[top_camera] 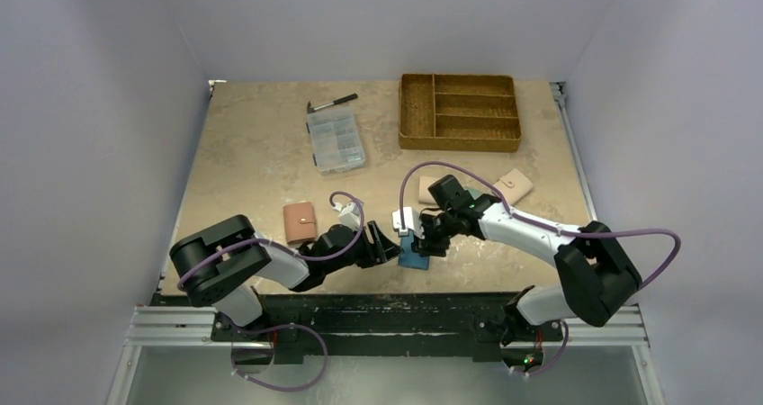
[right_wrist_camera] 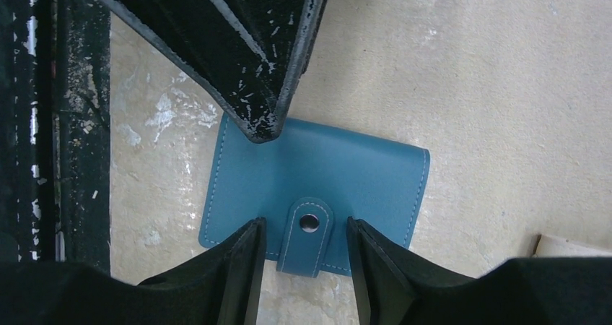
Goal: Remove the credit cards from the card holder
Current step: Open the card holder at the center of the board.
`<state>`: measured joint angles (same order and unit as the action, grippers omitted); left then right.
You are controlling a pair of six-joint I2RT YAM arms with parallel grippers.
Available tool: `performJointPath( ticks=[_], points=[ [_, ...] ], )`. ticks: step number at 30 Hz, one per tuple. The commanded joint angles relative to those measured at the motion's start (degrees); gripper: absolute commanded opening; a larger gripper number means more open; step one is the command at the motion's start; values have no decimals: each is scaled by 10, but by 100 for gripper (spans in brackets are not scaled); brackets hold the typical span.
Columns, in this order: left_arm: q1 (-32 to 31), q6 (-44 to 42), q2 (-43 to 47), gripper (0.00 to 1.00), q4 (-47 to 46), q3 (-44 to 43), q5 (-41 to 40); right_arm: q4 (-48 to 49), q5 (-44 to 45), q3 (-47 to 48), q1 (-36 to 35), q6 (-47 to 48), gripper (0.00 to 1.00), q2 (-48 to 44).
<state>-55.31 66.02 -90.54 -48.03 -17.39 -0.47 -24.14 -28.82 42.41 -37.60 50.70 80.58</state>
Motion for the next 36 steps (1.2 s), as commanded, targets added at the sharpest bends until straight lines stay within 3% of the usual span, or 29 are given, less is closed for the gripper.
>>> performJointPath(
  ticks=[1, 14, 26, 31, 36],
  points=[
    [-3, 2, -18, 57, 40, -1, -7, 21, 24, 22, -4, -24, 54, 2],
    [-3, 0, -39, 55, 23, -3, 1, -15, 19, 51, -3, -38, 52, 61],
    [-3, 12, -63, 45, 4, 9, -8, -43, 0, 59, -3, -20, 20, 52],
    [-3, 16, -71, 41, -5, 6, -9, -57, -26, 62, -3, -4, 2, 34],
    [-3, 12, -75, 36, 0, -5, -10, -68, -48, 65, -3, 7, 0, 24]
  ],
)
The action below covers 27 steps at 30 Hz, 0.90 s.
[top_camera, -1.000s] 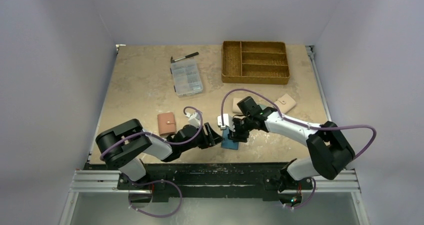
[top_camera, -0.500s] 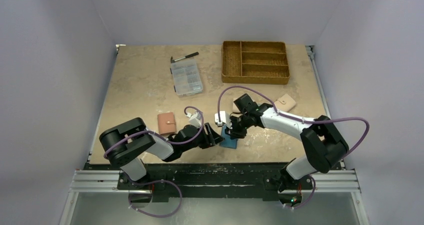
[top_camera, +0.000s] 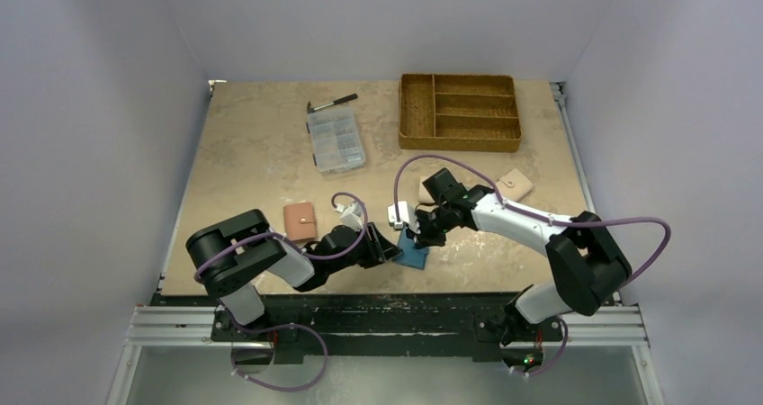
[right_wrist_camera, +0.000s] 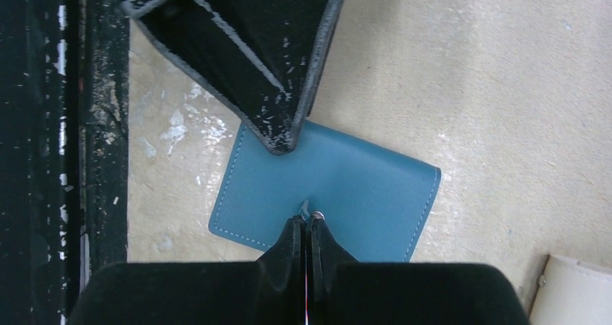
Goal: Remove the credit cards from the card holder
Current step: Open the card holder at the center of the board.
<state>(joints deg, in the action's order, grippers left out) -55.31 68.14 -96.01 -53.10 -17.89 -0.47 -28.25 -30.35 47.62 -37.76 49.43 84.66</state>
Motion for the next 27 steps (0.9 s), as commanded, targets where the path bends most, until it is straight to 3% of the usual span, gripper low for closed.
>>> performJointPath(
  ticks=[1, 4, 9, 20, 27],
  points=[
    [-3, -11, -22, 34, 53, -2, -11, -31, -38, 14, -1, 23, 0, -19],
    [-3, -18, -26, 26, 59, -10, -11, -44, -54, 19, 0, 33, 0, -25],
    [-2, -29, -29, 0, 70, -15, -18, -79, -78, 26, 12, 63, 0, -33],
    [12, -43, 43, 0, 135, 1, -78, -125, -40, -10, 55, 147, 0, -74],
    [24, -85, 60, 0, 185, -33, -62, -111, -13, -31, 91, 138, 3, -74]
  ],
)
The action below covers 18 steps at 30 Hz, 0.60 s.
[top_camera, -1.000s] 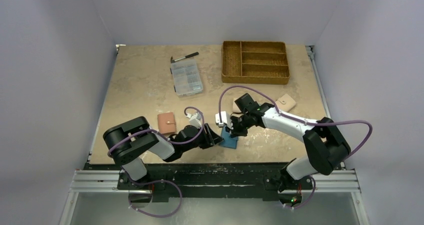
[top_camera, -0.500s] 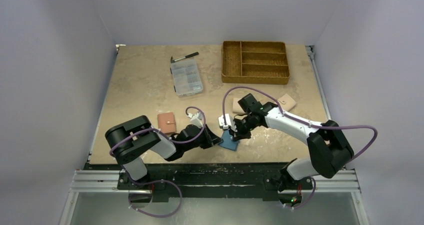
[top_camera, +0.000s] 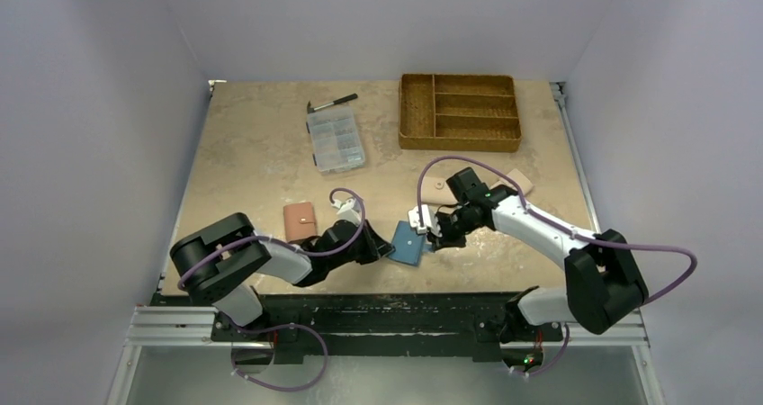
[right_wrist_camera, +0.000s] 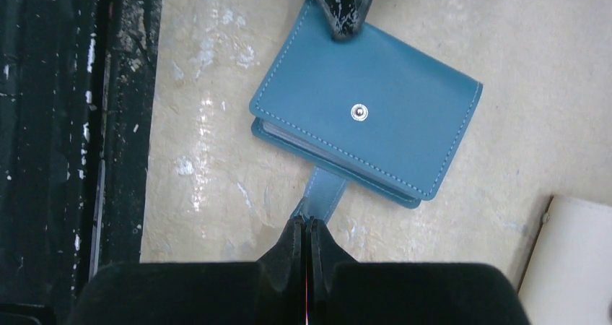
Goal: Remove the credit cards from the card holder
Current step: Open the card holder at the center of the board.
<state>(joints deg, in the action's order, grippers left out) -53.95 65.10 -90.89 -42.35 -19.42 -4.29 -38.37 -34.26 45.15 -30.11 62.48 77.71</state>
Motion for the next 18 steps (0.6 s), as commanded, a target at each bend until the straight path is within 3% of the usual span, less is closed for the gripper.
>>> performJointPath(
  ticks=[1, 5, 10, 14, 18],
  points=[
    [10, -60, 12, 2, 87, -22, -22, -10, 26, -7, 15, 6, 8, 0],
    [10, -77, 49, 28, 126, -26, -26, -9, 31, -8, 21, -5, 28, 12],
    [10, -106, 135, 55, 210, -35, -42, -12, 9, -3, 40, -15, 42, -3],
    [10, -129, 196, 69, 256, -36, -51, -27, -35, 9, 63, -17, 47, -24],
    [10, -157, 231, 74, 269, -39, -35, -47, -62, 19, 71, -8, 53, -38]
  ],
)
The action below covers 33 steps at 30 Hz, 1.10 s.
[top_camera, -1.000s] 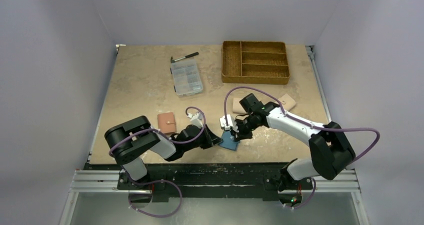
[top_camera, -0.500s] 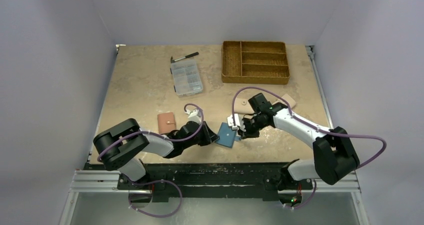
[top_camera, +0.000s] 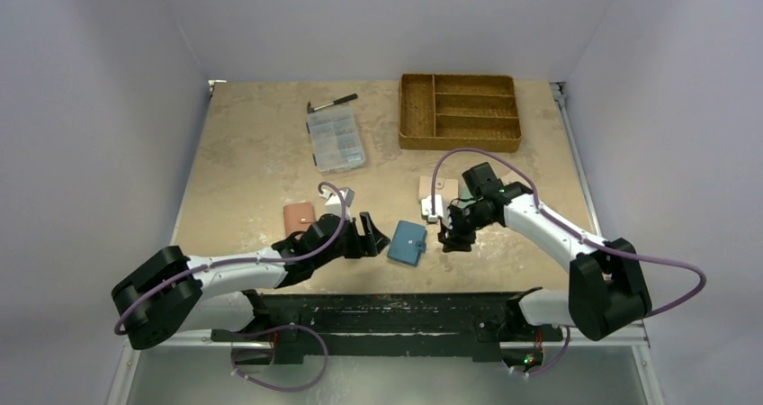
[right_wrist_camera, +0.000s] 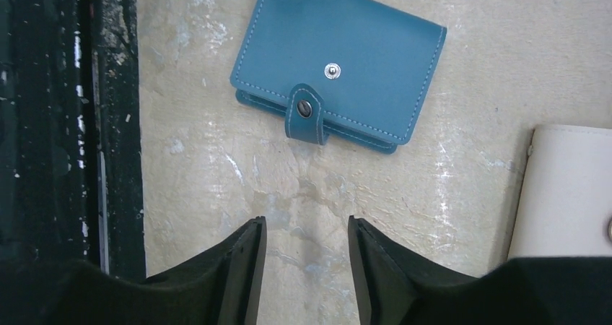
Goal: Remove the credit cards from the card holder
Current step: Open the card holder at the center of the board.
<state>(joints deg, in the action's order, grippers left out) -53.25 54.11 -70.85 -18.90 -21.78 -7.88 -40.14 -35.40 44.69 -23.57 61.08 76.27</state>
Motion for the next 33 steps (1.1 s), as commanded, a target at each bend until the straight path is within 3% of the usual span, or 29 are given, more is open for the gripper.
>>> performJointPath(
  ticks=[1, 7, 9, 12, 20, 33],
  points=[
    [3, -56, 34, 74, 36, -20, 8, -35, -59, 27, 6, 11, 54, -25],
    [-20, -98, 24, 74, 80, -63, 7, -63, -126, 32, 5, 60, 62, -33],
    [-26, -104, 14, 74, 96, -72, -2, -58, -152, 23, 3, 92, 69, -40],
    [-29, -100, 7, 74, 98, -67, -4, -30, -142, 19, -24, 125, 73, -41],
    [-28, -63, 38, 73, 83, -17, -14, -63, -85, 124, -68, 162, 74, 83],
    [-28, -52, 50, 72, 39, 16, -6, -40, -84, 114, -86, 141, 73, 153]
  ],
)
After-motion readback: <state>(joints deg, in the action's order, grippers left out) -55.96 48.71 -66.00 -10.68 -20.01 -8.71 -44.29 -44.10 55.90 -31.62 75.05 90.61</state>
